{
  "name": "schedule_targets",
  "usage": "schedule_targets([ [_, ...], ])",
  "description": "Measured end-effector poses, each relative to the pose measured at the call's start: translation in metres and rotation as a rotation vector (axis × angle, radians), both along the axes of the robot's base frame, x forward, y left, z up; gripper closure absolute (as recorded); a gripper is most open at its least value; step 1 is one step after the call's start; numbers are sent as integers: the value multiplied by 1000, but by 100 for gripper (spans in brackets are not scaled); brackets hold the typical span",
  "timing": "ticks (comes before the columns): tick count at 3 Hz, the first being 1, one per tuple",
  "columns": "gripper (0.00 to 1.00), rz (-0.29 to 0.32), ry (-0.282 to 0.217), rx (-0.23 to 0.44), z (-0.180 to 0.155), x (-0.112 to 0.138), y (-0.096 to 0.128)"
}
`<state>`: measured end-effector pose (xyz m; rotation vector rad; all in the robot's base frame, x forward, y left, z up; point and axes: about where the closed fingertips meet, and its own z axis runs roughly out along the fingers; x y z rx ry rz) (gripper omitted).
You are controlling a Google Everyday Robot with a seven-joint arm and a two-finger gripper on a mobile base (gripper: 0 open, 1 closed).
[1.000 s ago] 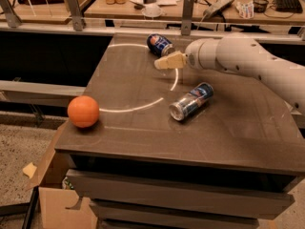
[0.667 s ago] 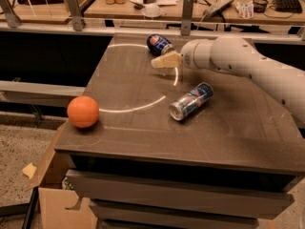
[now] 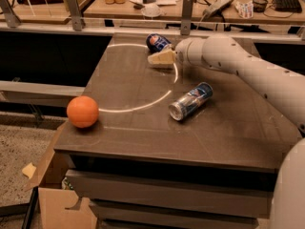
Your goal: Pick pepsi can
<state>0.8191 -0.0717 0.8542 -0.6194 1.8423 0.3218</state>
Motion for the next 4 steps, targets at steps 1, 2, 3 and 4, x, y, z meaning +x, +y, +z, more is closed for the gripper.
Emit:
schedule_targets([
  [1,30,14,-17,-4,3,12,5],
  [2,54,33,-28,-10,5,16,8],
  [3,77,57,-32,-17,16,12,5],
  [4,98,77,-57,-1,52,-4,-17],
])
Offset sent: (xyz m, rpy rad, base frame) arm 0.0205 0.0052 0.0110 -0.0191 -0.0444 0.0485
